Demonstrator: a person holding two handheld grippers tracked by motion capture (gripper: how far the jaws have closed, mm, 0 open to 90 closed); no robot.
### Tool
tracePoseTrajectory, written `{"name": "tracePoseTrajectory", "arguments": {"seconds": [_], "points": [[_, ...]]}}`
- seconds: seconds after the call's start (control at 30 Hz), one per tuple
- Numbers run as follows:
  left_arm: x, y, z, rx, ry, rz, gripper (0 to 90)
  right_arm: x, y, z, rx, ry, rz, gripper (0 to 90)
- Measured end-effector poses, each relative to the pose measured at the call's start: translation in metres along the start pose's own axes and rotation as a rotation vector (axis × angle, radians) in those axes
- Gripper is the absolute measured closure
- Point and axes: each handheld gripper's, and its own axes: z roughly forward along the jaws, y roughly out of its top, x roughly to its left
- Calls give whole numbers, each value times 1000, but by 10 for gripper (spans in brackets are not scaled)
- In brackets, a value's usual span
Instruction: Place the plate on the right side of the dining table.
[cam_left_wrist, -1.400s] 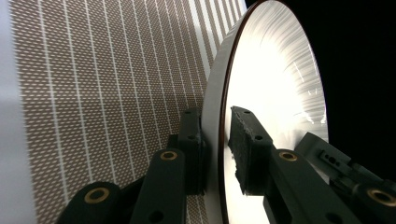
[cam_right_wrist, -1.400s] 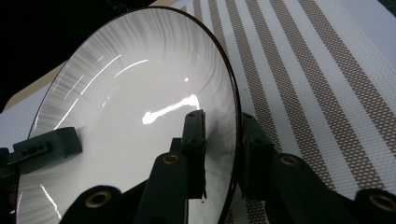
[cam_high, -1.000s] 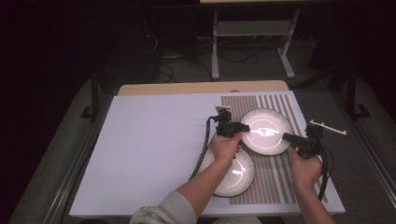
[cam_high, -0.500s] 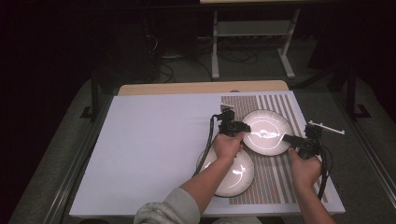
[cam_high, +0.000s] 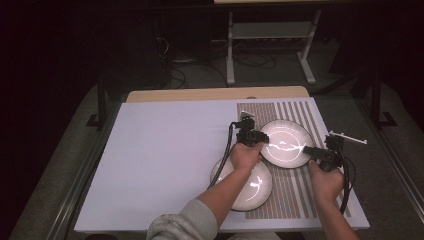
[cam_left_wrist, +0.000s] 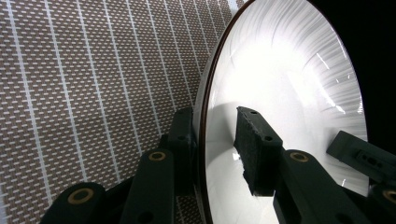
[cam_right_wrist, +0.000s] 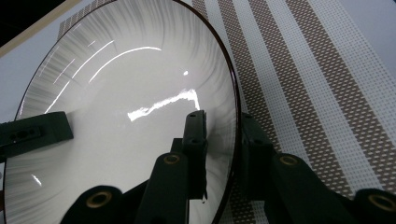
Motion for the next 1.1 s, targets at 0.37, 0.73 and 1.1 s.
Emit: {"name": "tracePoseTrajectory", "arguments": {"seconds": [0.37, 0.73, 1.1], "points": [[0, 0, 3, 2, 32, 18, 672, 0, -1, 3, 5, -15, -23, 749], [0, 0, 1, 5, 32, 29, 620, 2, -2, 5, 8, 1, -67, 658], [-2, 4, -9, -40, 36, 86, 534, 5, -2, 0, -34, -3, -117, 614]]}}
